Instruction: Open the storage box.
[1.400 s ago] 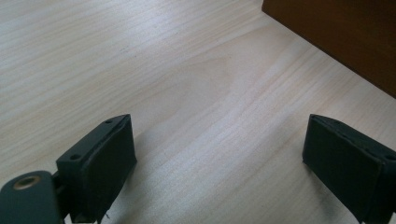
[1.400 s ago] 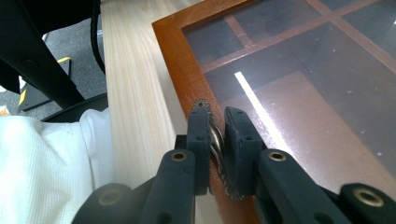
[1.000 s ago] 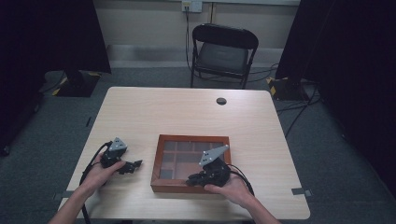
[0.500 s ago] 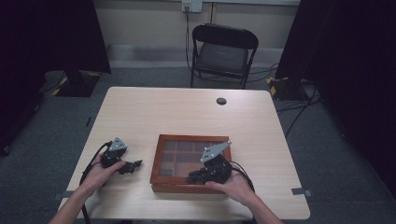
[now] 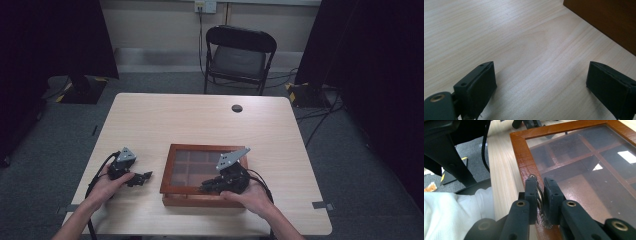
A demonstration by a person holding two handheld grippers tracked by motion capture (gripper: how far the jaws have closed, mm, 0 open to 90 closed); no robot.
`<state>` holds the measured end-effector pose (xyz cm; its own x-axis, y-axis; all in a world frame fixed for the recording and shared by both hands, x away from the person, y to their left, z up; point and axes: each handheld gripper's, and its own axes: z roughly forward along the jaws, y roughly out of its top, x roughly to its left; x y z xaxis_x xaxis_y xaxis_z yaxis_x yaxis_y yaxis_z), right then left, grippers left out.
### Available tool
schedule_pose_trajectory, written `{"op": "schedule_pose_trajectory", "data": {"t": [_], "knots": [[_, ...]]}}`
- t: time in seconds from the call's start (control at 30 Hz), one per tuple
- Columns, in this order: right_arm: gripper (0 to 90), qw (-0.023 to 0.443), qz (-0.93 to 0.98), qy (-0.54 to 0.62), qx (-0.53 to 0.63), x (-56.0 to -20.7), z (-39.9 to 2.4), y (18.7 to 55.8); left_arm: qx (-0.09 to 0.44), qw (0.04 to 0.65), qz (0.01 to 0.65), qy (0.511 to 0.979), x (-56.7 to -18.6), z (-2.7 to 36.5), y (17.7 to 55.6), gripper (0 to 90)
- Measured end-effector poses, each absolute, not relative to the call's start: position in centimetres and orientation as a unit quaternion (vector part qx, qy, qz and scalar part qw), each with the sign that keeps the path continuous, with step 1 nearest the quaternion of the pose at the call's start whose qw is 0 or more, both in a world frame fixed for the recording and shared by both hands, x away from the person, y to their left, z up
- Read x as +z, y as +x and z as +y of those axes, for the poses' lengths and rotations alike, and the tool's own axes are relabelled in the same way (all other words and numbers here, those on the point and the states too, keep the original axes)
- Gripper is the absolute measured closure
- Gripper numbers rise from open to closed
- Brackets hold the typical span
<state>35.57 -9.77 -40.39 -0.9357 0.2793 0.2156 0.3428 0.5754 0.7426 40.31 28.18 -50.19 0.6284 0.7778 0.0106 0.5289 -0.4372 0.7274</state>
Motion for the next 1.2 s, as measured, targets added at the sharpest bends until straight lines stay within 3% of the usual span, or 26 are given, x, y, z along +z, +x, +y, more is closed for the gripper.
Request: {"op": "schedule_pose_trajectory", "data": {"t": [1.2], "knots": [[82.2,0.026,-0.879,-0.18,-0.441,-38.1,-10.0,36.2,0.177,0.356,0.394,0.829,-50.2,28.2,40.3,8.3]]}}
